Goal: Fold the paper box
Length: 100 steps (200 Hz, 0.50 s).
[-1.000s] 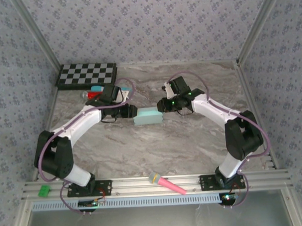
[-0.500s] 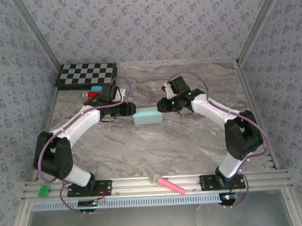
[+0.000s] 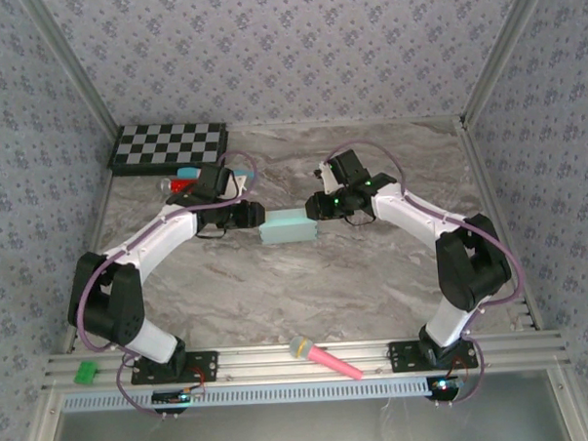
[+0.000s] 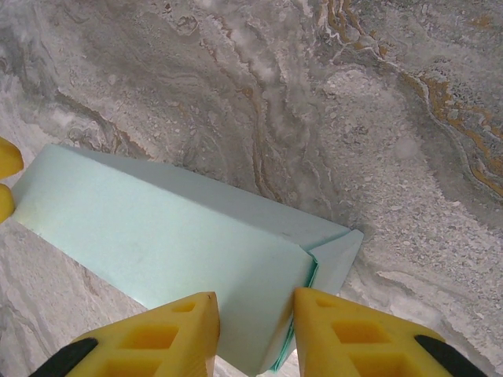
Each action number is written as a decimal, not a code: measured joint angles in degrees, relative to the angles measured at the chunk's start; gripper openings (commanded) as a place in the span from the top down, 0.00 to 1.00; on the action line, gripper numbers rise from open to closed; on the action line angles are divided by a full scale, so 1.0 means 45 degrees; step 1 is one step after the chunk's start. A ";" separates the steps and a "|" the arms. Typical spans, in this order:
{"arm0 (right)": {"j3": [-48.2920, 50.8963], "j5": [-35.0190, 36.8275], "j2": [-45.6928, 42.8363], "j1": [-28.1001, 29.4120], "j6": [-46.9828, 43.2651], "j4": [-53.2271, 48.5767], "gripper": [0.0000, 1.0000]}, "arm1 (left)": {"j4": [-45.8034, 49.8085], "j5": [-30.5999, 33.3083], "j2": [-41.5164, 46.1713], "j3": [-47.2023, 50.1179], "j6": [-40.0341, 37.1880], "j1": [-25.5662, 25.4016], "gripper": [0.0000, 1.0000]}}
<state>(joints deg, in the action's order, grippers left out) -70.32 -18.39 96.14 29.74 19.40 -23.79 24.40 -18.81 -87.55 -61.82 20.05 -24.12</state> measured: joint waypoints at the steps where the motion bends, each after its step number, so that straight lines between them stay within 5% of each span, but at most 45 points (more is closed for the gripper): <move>1: 0.0000 0.0000 0.0000 0.0005 0.0000 -0.0005 0.67 | 0.0000 0.0005 0.0000 0.0000 0.0000 0.0000 0.53; 100: -0.0160 0.0957 0.0083 0.0355 -0.0243 -0.0296 0.67 | 0.0034 0.0044 -0.0155 0.0078 -0.0005 0.0000 0.54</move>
<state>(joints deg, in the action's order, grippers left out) -71.05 -14.09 96.51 31.33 18.31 -25.12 24.56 -18.61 -88.25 -61.47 20.03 -24.12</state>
